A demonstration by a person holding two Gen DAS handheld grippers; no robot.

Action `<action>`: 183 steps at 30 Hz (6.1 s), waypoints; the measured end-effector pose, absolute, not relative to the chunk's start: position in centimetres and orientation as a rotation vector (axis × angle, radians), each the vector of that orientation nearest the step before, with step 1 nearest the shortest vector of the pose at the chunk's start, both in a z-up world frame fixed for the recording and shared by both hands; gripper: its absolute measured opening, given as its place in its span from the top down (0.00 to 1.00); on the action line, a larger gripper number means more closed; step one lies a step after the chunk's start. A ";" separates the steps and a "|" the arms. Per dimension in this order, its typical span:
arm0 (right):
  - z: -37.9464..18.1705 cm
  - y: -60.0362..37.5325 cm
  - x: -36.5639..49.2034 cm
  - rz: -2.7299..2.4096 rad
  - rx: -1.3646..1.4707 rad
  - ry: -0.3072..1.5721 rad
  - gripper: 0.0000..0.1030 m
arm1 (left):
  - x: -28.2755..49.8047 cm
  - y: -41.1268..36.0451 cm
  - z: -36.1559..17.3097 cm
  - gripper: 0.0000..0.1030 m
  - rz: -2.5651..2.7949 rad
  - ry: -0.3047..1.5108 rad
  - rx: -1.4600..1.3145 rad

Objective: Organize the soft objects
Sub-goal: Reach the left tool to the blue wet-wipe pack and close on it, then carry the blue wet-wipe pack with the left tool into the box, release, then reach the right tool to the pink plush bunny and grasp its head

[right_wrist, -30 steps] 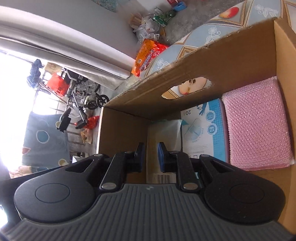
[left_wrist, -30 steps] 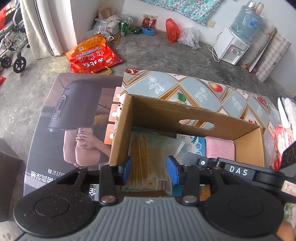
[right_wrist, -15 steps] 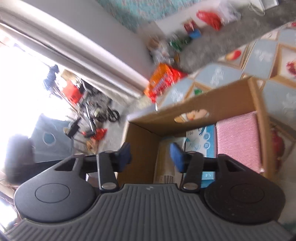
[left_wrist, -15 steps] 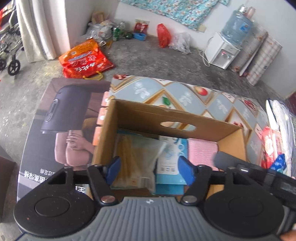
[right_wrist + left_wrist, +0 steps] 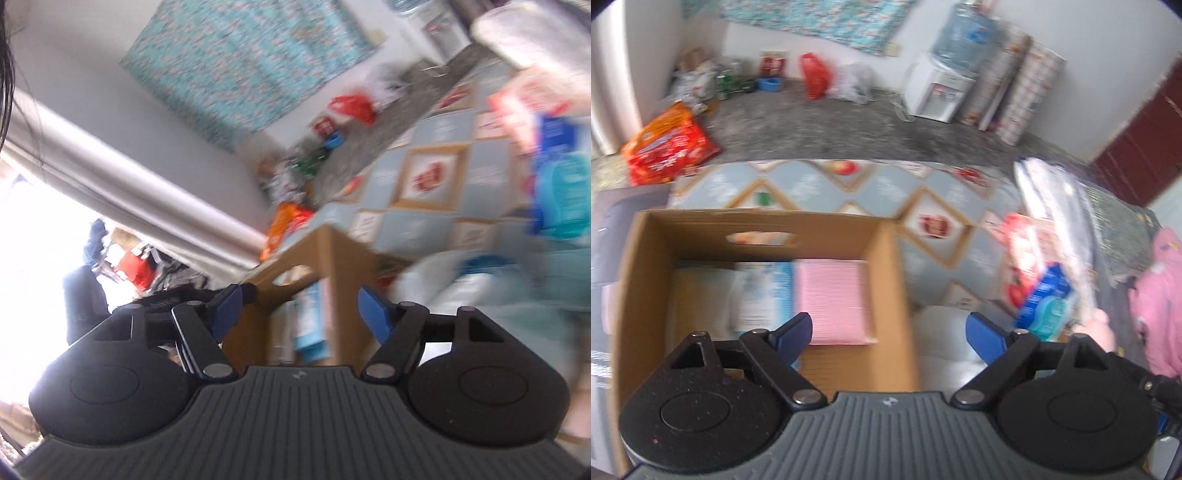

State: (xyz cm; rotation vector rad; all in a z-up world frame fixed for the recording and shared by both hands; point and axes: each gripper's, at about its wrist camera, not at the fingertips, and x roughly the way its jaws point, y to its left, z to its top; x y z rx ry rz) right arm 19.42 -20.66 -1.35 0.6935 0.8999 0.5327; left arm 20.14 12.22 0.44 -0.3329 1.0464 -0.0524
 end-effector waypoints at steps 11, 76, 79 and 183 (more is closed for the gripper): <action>-3.3 -37.2 17.7 0.293 0.635 0.894 0.31 | 22.6 -2.7 -0.5 0.07 -0.244 0.994 -0.378; -16.2 -42.1 38.0 0.430 0.733 1.097 0.33 | 35.4 -15.4 -11.7 0.32 -0.204 1.246 -0.142; -18.1 -41.3 39.3 0.454 0.755 1.153 0.33 | 35.8 -15.3 -12.8 0.29 -0.238 1.263 -0.170; -3.4 -20.1 20.1 0.408 0.724 0.982 0.36 | 19.0 13.0 -2.6 0.38 0.121 0.952 -0.542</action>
